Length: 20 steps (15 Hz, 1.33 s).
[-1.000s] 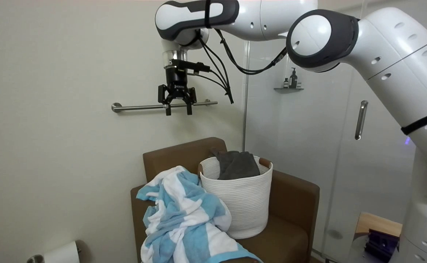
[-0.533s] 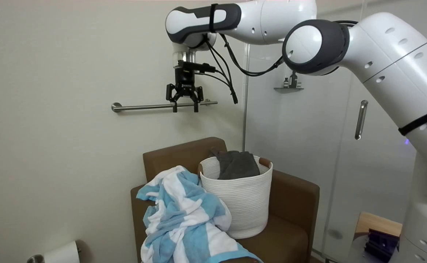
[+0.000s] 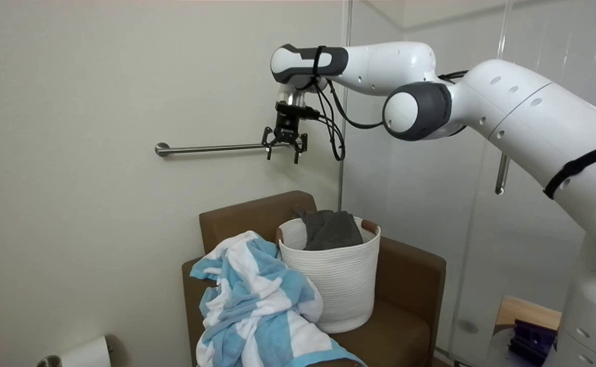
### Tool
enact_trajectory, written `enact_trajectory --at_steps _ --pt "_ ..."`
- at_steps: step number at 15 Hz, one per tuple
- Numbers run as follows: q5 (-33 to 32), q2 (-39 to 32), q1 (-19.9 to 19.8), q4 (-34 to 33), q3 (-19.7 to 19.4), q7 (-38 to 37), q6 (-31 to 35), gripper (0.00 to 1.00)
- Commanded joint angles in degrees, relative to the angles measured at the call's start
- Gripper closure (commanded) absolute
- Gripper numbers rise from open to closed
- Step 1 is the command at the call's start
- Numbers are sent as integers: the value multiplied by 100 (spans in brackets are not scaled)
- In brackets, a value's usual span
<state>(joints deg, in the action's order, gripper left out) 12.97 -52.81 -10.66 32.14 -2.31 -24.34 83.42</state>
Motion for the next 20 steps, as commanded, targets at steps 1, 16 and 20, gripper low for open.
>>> enact_trajectory --at_steps 1,16,20 --pt "279 -366 -377 -399 17 -781 61 0" --pt "-195 -1230 -766 -1307 -19 -1921 -133 0" --pt "-53 -1287 -708 -786 -128 -2302 1064 0"
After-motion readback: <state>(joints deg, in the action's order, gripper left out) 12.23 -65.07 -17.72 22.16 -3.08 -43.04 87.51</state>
